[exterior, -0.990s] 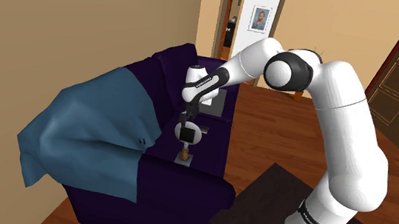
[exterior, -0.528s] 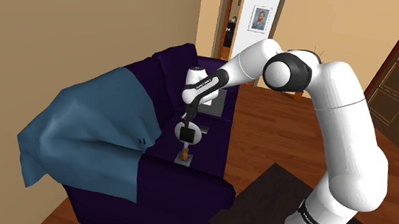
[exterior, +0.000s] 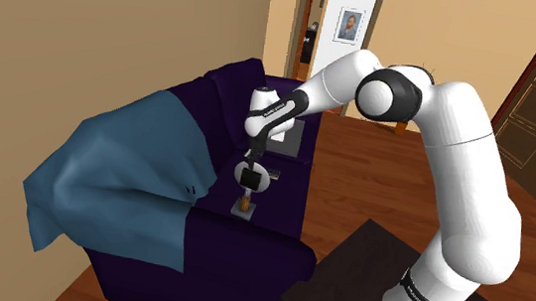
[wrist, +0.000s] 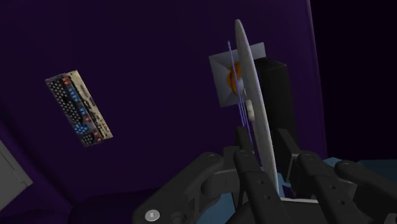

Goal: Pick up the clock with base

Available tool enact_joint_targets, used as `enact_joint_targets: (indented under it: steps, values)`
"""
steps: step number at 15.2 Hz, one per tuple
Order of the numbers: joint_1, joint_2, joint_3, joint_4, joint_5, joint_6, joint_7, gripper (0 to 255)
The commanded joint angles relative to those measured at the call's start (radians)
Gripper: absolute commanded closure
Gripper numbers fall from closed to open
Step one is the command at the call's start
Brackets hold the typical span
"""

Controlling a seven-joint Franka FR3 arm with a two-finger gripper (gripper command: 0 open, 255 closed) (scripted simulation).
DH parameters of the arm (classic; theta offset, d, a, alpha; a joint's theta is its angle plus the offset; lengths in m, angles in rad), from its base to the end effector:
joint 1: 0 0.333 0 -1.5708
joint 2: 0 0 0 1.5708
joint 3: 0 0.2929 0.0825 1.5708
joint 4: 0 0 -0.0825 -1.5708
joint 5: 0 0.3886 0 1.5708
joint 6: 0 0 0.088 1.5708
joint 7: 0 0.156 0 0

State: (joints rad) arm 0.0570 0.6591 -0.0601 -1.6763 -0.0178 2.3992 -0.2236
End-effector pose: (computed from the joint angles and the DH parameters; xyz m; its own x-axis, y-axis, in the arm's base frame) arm 0.6801 -0.0008 0.1552 0.9680 0.2457 0.0514 0.2424 -0.9681 0.0626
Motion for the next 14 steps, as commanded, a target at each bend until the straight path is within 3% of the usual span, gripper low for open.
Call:
enact_joint_targets:
  steps: [1, 14]
  values:
    - [0.001, -0.015, 0.0, 0.002, 0.0, -0.016, 0.0, 255]
    - [0.003, -0.105, -0.003, 0.018, -0.003, -0.122, -0.003, 255]
